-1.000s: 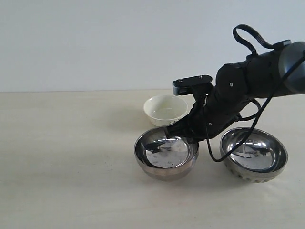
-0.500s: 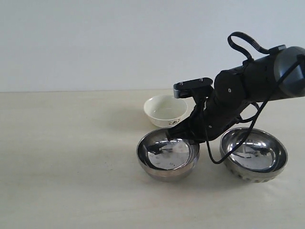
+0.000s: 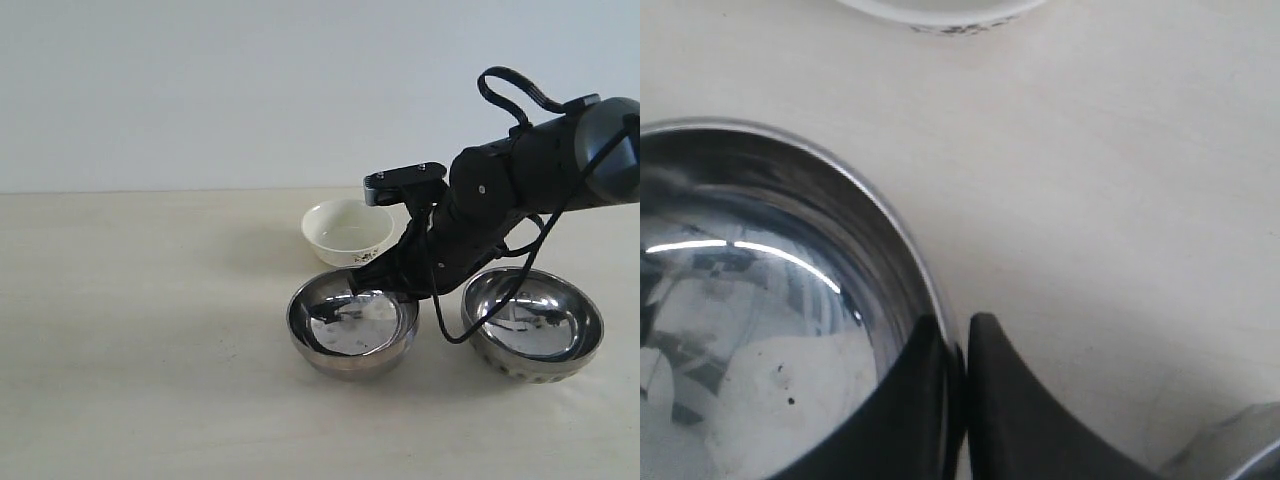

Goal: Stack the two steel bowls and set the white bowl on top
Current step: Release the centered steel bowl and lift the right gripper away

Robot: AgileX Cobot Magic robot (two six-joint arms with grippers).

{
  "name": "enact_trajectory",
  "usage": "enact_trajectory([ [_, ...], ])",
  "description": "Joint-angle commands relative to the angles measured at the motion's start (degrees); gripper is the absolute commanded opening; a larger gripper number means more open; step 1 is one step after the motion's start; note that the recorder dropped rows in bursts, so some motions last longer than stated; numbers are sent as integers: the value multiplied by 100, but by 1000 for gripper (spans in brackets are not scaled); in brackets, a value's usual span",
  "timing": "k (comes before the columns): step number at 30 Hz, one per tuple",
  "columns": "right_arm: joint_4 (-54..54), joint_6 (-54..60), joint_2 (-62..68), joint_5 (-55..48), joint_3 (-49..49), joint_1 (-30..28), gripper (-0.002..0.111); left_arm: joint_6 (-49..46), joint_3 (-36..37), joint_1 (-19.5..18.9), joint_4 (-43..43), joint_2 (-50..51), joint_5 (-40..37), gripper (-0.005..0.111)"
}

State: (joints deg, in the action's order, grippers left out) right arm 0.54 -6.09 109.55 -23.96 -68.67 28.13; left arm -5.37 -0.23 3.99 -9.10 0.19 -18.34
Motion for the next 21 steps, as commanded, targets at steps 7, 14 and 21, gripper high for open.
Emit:
enact_trajectory([
  [7, 7, 0, 114, 21, 8, -26, 15, -16, 23, -16, -7, -19, 28, 32],
  [14, 7, 0, 26, 101, 8, -26, 40, -16, 23, -16, -7, -19, 28, 32],
  [21, 91, -11, -654, -9, 8, -97, 40, -16, 23, -16, -7, -19, 28, 32],
])
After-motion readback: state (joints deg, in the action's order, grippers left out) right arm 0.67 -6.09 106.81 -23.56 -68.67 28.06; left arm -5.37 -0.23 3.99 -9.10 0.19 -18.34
